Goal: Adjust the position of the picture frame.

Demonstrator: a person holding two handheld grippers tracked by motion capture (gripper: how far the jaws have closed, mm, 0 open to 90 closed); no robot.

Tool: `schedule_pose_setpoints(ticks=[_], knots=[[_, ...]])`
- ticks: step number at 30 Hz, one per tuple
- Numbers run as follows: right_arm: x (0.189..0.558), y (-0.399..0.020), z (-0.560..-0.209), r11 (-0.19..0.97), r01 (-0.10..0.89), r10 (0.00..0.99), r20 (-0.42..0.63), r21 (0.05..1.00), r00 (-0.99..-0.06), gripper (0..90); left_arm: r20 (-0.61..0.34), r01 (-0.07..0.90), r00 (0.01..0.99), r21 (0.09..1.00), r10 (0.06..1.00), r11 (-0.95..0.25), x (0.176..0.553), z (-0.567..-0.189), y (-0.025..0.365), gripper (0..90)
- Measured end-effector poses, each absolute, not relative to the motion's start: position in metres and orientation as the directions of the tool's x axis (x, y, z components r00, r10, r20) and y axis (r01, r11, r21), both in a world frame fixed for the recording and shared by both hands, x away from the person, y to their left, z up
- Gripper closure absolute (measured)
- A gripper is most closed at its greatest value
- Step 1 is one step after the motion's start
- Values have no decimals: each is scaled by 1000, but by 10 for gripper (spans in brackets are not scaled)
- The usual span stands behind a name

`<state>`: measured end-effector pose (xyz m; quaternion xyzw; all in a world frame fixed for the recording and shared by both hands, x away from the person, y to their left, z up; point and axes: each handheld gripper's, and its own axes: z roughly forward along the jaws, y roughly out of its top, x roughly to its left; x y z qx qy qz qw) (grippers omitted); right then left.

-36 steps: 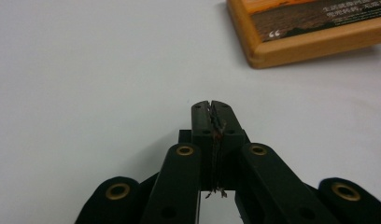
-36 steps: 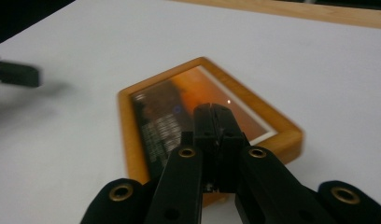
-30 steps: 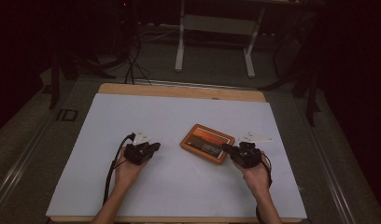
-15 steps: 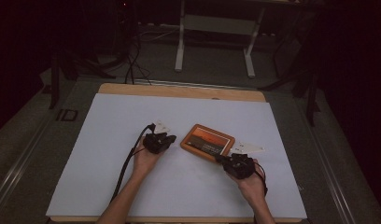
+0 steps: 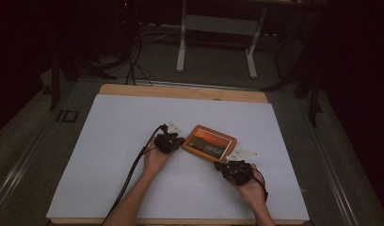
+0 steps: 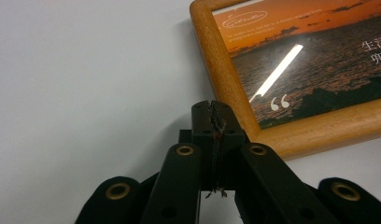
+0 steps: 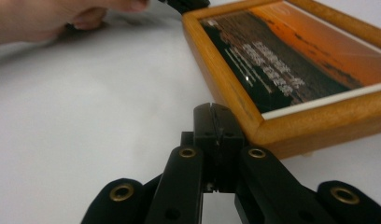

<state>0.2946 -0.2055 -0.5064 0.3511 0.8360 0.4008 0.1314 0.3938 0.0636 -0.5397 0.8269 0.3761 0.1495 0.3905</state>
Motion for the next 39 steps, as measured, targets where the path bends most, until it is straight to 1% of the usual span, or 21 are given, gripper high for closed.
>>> schedule_pose_setpoints(ticks=[5, 12, 16, 21, 23, 27, 30, 35, 39], knots=[[294, -209, -505, 452, 486, 694, 47, 748, -718, 900, -43, 506, 680, 750, 732, -426, 390, -538, 61, 894], [294, -231, -501, 437, 513, 738, 32, 739, -674, 900, -30, 466, 728, 754, 685, -463, 376, -533, 49, 894], [292, -241, -499, 435, 510, 742, 26, 742, -670, 900, -58, 470, 737, 761, 674, -448, 367, -532, 43, 894], [287, -245, -502, 452, 502, 735, 10, 737, -678, 900, -75, 464, 759, 758, 646, -458, 359, -532, 37, 895], [287, -249, -504, 451, 508, 746, 2, 734, -666, 900, -67, 453, 773, 755, 631, -475, 356, -531, 33, 895], [291, -261, -507, 420, 535, 779, 11, 733, -626, 900, -76, 445, 792, 751, 606, -487, 347, -530, 25, 896], [294, -266, -507, 414, 543, 790, 8, 731, -613, 900, -87, 436, 814, 745, 574, -505, 343, -528, 16, 896], [303, -279, -507, 390, 564, 819, 6, 727, -574, 900, -81, 409, 846, 732, 527, -545, 338, -527, 2, 896], [312, -284, -506, 390, 581, 834, -6, 715, -552, 900, -78, 395, 857, 732, 509, -554, 337, -527, -7, 895]])
